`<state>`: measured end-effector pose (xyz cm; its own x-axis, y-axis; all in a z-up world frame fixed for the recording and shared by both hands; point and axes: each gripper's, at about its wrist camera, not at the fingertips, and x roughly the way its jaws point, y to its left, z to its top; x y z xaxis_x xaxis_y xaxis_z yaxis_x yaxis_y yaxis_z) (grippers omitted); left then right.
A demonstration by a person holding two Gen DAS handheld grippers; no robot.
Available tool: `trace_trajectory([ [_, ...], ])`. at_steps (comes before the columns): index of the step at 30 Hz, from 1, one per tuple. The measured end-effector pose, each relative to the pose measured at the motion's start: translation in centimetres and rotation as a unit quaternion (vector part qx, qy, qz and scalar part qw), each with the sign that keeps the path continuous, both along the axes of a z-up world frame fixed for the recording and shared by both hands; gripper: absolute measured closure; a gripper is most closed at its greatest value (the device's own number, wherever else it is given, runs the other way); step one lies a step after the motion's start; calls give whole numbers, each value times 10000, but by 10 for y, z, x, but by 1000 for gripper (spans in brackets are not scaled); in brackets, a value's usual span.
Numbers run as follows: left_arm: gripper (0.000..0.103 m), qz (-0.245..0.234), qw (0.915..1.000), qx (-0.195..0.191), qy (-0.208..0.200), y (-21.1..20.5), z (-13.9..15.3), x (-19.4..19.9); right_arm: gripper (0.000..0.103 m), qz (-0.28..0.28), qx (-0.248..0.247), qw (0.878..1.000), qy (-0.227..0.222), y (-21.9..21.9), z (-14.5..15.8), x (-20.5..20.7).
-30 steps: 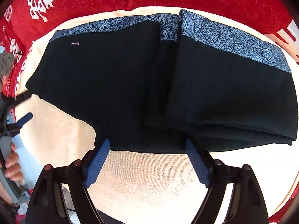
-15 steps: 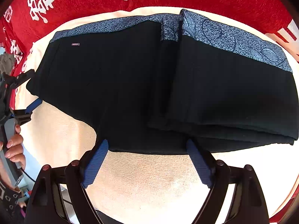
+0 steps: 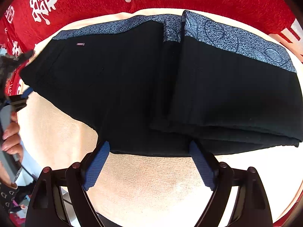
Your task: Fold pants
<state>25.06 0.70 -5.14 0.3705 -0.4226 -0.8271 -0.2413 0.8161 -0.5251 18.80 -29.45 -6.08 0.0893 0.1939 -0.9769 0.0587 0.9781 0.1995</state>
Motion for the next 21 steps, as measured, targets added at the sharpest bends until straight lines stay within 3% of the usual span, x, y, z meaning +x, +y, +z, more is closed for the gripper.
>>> trace_trajectory([
  [2,4,265,9991,-38,317,10,-19,0,14,-17,24,10000,2,-1,0,0],
  [4,13,476,9986,-8,228,12,-15,-1,14,56,18,10000,20,-1,4,0],
  [7,61,328,9966,663,358,4,-10,3,14,45,223,9997,100,-3,18,1],
  [9,67,24,9942,1067,146,-6,-1,2,14,-61,493,9988,-17,-7,40,4],
  [11,68,-569,9799,1880,-337,-33,19,-3,14,-84,623,9979,-167,-9,60,13],
  [13,68,-1145,9555,2580,-859,-62,36,-14,14,-74,879,9957,-282,-10,81,35],
  [16,68,-1706,9275,3046,-1337,-94,49,-30,14,43,1307,9911,-264,1,105,81],
  [19,68,-2037,9074,3329,-1561,-108,52,-40,14,419,1710,9843,-86,43,123,129],
  [21,68,-2101,9019,3411,-1613,-110,56,-40,13,744,1824,9802,186,73,124,158],
])
